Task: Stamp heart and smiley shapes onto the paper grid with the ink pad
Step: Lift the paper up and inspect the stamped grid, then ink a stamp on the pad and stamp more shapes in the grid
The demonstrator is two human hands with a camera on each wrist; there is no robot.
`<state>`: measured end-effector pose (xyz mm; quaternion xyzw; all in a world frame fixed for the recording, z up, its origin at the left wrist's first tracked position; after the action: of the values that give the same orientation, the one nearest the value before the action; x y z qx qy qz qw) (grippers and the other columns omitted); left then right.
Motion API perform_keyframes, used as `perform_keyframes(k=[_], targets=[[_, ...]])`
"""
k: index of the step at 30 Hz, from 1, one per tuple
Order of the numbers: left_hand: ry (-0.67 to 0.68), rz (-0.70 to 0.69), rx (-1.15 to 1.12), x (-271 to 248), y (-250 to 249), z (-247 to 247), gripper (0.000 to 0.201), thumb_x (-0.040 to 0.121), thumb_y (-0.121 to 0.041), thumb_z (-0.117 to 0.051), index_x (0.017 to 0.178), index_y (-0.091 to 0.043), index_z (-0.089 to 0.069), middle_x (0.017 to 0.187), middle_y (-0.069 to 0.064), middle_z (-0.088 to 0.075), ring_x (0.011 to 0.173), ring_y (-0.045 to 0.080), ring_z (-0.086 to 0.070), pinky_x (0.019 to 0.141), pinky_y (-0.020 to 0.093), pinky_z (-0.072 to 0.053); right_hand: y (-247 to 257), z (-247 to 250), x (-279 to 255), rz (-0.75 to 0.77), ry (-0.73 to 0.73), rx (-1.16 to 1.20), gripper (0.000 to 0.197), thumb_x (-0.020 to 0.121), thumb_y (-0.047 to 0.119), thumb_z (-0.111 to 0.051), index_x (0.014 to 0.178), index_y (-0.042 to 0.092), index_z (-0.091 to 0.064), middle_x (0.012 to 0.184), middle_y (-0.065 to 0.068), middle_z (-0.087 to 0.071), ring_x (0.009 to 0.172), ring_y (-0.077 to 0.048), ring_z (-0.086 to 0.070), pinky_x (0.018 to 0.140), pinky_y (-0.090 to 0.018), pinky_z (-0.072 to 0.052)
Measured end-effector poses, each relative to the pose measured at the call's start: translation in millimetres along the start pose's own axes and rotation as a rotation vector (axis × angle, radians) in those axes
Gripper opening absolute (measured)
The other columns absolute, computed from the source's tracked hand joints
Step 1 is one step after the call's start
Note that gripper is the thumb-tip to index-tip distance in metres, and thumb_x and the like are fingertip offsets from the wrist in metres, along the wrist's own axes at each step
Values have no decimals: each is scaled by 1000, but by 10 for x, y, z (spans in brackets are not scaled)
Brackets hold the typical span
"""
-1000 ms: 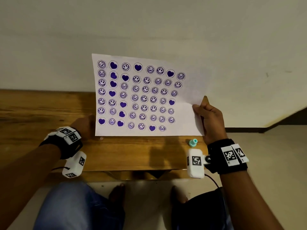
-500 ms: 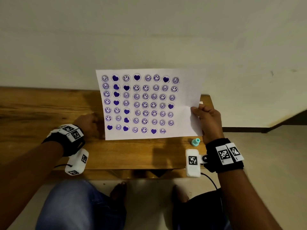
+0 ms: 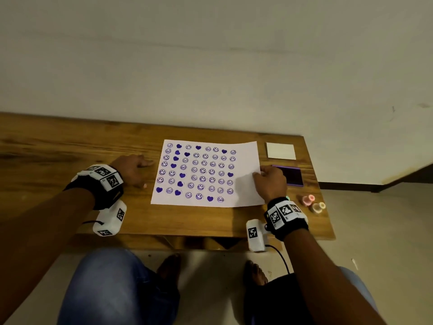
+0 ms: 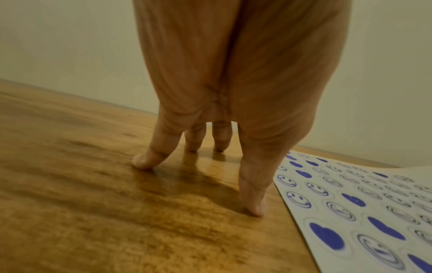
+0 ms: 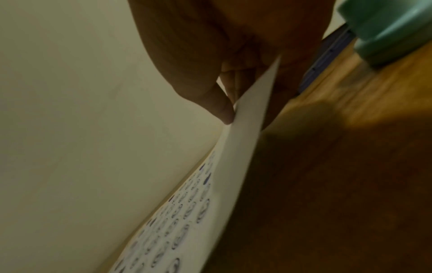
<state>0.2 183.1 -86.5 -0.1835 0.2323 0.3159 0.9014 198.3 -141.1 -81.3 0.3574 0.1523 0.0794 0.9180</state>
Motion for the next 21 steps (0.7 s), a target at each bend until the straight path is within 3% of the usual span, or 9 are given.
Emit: perform_keyframes(k=[10, 12, 16, 18, 21], targets=[[-36, 5, -36, 14, 9, -58, 90, 68, -26, -84, 144, -34, -36, 159, 3, -15, 144, 27, -23, 117, 37, -22, 80, 172, -31, 46, -91, -128, 42, 92, 36, -65, 129, 15, -66, 124, -8, -70, 115, -29, -64, 102, -38, -47], [-45, 5, -45, 3, 1, -65, 89, 68, -25, -84, 144, -34, -37, 159, 3, -14, 144, 27, -24, 115, 37, -25, 70, 277, -57, 65, -139, -136, 37, 91, 36, -65, 123, 17, -70, 117, -5, -73, 110, -26, -67, 98, -36, -48], [-53, 19, -58, -55, -35, -62, 88, 69, -24, -82, 144, -32, -37, 159, 3, -14, 142, 28, -28, 112, 38, -30, -17, 485, -180, 145, -214, -266, 21, 90, 35, -65, 102, 21, -75, 97, 0, -76, 92, -21, -69, 77, -27, -49], [-54, 15, -45, -99, -54, -43, 89, 69, -26, -82, 145, -31, -37, 159, 4, -17, 142, 29, -29, 113, 39, -29, -96, 570, -259, 155, -187, -358, 23, 89, 33, -69, 107, 20, -74, 106, -3, -75, 99, -23, -69, 74, -25, -49], [-44, 32, -57, -149, -67, -21, 89, 71, -23, -82, 146, -27, -34, 158, 5, -22, 141, 29, -29, 113, 41, -29, -221, 659, -340, 152, -139, -444, 36, 87, 30, -73, 121, 16, -70, 124, -6, -70, 115, -26, -64, 86, -29, -51]])
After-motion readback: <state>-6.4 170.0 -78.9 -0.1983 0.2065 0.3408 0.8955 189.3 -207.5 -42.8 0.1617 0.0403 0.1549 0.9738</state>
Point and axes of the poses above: each hand's wrist, its own x-axis towards the middle knuckle, its own z-axis out of the back of the hand, y = z × x, the point moved 3 cm from there along x, towards the middle knuckle
